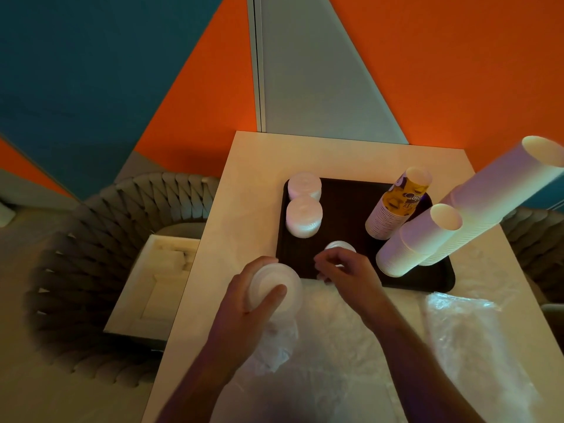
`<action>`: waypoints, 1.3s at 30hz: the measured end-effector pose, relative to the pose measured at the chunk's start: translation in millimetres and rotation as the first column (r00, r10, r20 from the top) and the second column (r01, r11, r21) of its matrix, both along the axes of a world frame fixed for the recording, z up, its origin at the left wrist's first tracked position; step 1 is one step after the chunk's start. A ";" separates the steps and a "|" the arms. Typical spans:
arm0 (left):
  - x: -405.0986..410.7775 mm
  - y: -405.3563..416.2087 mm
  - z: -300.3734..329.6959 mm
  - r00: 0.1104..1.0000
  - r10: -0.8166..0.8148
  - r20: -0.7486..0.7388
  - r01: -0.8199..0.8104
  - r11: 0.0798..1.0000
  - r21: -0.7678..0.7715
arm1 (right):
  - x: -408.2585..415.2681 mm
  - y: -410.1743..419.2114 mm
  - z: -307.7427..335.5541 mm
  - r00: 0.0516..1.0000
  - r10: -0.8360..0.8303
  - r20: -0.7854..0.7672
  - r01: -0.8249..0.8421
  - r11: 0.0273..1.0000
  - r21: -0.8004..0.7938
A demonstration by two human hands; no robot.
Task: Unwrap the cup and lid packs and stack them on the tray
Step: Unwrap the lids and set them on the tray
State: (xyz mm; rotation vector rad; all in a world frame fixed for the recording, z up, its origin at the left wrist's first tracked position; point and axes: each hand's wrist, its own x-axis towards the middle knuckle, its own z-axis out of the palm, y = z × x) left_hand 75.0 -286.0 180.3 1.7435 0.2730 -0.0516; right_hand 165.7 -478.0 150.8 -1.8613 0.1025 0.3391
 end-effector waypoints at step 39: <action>7.6 -19.3 3.2 0.997 -0.054 0.061 0.050 0.996 0.072 | -22.1 -8.8 27.4 0.965 -0.153 -0.213 0.242 0.831 0.501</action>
